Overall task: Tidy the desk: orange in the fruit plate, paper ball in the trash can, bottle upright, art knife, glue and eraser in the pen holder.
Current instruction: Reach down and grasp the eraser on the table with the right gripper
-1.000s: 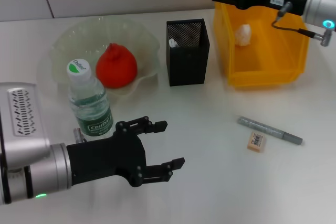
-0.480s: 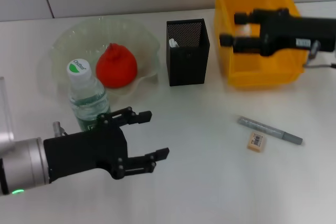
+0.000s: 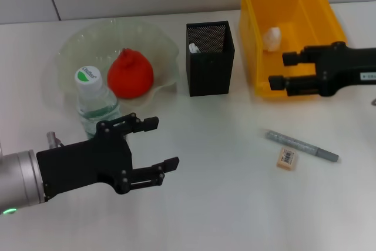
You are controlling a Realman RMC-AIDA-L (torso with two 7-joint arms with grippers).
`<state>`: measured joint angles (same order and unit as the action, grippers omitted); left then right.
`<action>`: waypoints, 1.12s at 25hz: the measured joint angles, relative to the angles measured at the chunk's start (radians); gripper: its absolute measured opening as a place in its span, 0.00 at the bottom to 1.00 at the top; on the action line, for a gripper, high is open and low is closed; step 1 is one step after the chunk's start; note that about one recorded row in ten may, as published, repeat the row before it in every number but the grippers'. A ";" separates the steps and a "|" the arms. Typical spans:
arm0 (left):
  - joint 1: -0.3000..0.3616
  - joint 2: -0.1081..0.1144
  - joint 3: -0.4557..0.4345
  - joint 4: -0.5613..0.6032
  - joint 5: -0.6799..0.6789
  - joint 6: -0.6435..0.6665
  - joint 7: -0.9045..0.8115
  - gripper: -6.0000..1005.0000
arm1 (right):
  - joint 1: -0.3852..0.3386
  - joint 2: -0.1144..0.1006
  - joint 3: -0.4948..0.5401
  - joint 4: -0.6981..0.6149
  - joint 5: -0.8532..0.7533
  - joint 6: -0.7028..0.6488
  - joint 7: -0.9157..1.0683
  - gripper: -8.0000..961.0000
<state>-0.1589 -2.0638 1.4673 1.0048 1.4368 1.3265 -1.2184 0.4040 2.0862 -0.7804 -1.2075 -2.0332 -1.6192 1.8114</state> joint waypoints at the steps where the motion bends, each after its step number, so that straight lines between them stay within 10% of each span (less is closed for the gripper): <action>1: 0.001 0.000 -0.002 0.000 0.000 0.001 0.000 0.80 | -0.003 0.000 0.000 -0.017 -0.015 -0.018 0.017 0.75; 28: 0.000 -0.004 -0.007 -0.002 -0.006 0.008 0.010 0.80 | 0.143 -0.002 -0.297 -0.234 -0.607 -0.192 0.428 0.75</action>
<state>-0.1590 -2.0678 1.4604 1.0032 1.4304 1.3346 -1.2087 0.5465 2.0842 -1.0774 -1.4416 -2.6398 -1.8110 2.2396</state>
